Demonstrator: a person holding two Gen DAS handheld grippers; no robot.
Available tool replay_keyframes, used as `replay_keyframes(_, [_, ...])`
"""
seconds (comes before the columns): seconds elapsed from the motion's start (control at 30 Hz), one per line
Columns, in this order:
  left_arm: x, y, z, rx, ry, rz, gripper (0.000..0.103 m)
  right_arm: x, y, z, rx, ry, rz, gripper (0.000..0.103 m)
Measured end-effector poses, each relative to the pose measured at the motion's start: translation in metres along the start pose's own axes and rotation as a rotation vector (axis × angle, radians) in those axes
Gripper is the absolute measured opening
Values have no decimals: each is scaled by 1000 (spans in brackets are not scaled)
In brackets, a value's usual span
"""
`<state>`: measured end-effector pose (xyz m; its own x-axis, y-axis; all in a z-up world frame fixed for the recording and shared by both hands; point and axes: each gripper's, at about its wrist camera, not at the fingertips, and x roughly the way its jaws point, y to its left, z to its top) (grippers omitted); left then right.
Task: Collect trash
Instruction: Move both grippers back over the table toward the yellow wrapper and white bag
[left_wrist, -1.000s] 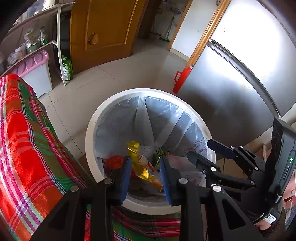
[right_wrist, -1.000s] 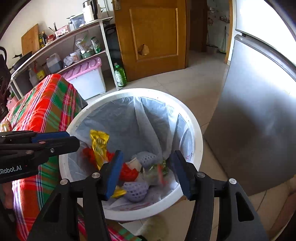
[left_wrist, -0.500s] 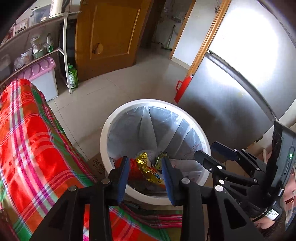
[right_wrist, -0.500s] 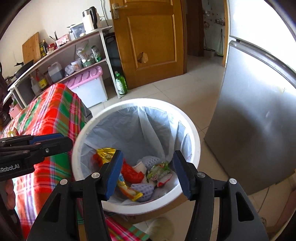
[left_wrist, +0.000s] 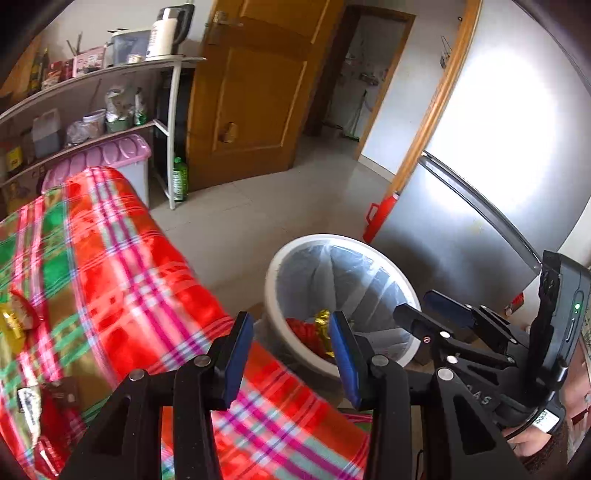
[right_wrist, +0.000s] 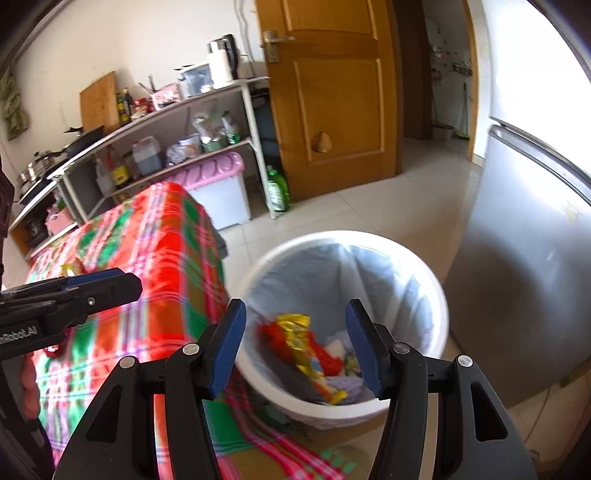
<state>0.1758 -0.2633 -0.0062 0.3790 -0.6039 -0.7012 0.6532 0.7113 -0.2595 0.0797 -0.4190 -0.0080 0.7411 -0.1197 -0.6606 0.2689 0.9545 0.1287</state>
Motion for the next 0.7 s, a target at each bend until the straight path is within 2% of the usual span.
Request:
replay_keyframes(0.13, [-19,26,-6,-46,-18,42,51,2,26,0,-30,4,49,57])
replay_keyframes(0.47, [-76,106,-31,-170,-78,141,53,19,100,-2,-126,30,170,57])
replay_keyframes(0.7, [-106,152,-46,-234,-98,207,54,30,142,1,-143,43,263,57])
